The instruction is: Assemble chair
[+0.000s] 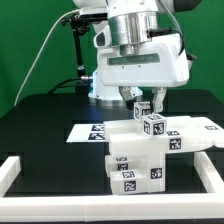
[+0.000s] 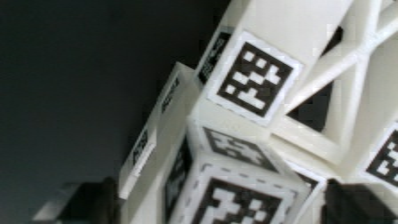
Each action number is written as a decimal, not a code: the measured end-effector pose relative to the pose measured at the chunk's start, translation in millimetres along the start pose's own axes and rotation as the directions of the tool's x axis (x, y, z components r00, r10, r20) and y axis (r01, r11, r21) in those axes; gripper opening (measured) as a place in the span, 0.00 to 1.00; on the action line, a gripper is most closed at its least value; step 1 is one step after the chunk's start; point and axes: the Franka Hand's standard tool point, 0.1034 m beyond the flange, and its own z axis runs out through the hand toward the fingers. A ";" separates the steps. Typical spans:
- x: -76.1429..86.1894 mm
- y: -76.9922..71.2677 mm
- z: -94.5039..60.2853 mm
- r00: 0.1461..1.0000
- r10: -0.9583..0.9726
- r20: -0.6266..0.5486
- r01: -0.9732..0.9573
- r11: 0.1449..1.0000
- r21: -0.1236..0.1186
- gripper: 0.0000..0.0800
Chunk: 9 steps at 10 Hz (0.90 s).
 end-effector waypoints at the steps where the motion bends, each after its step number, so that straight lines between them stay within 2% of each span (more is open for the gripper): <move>1: -3.6 -2.9 -0.4 0.996 -0.088 0.008 0.088 0.996 -0.021 0.76; 3: -1.7 -8.1 -3.0 0.886 -0.464 0.012 0.464 0.884 -0.047 0.81; 4: -6.3 -8.4 -0.3 0.817 -0.576 0.023 0.576 0.815 -0.055 0.81; 5: -9.2 -6.4 2.5 0.759 -0.650 0.035 0.651 0.757 -0.056 0.81; 6: 1.6 1.3 1.7 0.652 -0.757 0.043 0.758 0.650 -0.052 0.81; 8: 4.0 3.0 1.6 0.637 -0.770 0.043 0.771 0.635 -0.052 0.81; 9: 4.0 3.0 1.7 0.646 -0.762 0.043 0.763 0.644 -0.052 0.70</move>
Offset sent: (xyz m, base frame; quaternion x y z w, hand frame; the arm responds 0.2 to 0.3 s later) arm -0.0092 0.0175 -0.0083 -0.0465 -0.0211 -0.4008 0.9147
